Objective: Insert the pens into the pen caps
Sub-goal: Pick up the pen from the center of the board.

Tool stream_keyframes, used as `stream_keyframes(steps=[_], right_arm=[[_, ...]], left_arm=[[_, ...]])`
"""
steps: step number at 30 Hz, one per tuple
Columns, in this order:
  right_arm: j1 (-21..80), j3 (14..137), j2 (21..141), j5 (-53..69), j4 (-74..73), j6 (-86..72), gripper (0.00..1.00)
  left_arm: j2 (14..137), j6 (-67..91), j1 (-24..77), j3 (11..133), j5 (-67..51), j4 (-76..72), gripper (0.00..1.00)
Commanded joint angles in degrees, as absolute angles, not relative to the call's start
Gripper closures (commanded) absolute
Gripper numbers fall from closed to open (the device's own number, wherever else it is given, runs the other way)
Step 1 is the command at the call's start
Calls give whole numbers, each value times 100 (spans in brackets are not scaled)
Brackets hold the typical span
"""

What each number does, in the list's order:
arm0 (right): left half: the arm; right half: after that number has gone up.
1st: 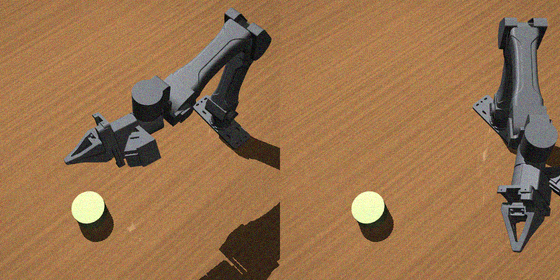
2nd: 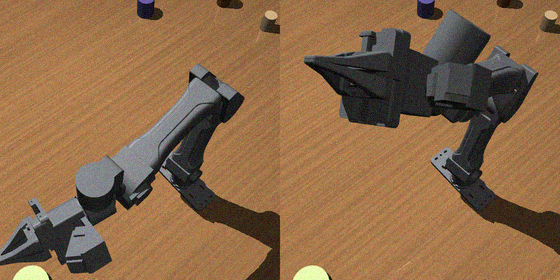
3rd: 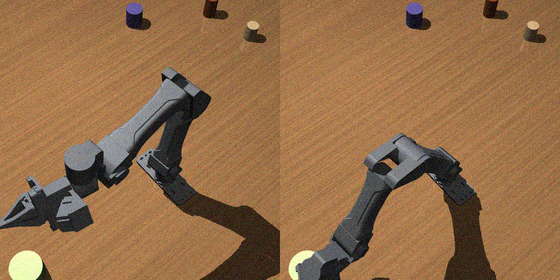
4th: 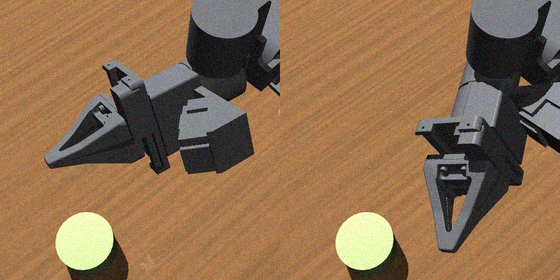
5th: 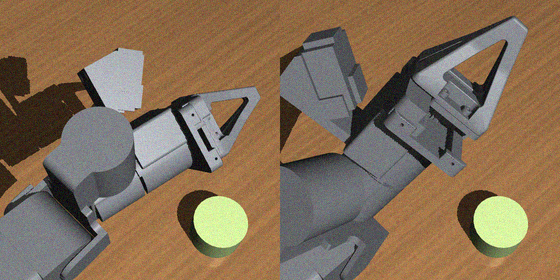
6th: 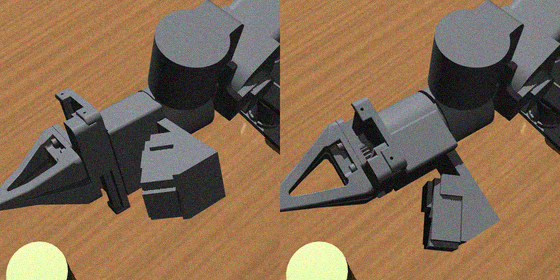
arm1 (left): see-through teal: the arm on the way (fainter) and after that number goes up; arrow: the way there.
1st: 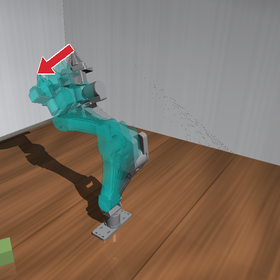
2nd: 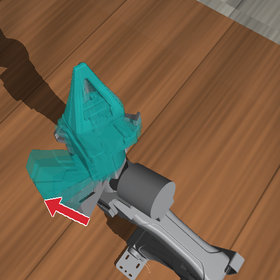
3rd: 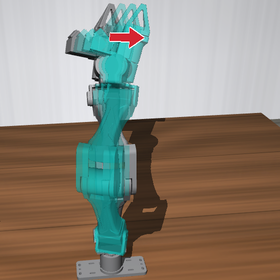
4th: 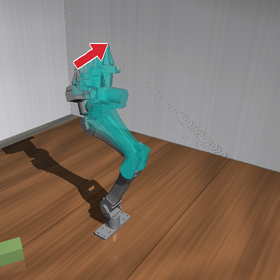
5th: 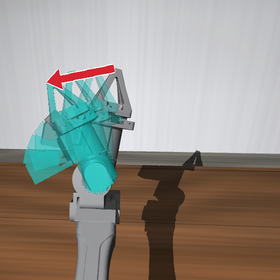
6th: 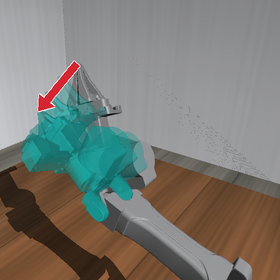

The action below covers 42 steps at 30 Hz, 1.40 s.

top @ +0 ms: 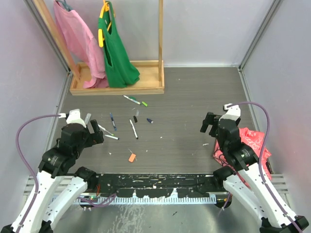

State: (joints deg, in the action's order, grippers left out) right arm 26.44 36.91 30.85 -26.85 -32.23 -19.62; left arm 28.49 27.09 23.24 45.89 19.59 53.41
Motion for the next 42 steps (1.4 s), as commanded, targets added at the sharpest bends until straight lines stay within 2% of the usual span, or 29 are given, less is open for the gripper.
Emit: stream_keyframes(steps=[1,10,24,35,42], right_arm=[[1901,4072,3334,-2057,-3023,-1973,4],[924,4560,4023,-1648,-3159,-1974,1],[641,4707,4461,-960,-3222,-1989,1],[630,4577,4631,972,-3008,-1558,1],[647,4562,4572,978,-2985,-1463,1]], left_arm=[[3217,2586,2053,4961,2081,5411,4],[3818,2499,1708,5299,2210,5548,2],[4102,2520,1589,5332,1925,5250,2],[5947,2431,1486,6107,2245,4435,2],[6921,2183,1230,6204,2273,3886,2]])
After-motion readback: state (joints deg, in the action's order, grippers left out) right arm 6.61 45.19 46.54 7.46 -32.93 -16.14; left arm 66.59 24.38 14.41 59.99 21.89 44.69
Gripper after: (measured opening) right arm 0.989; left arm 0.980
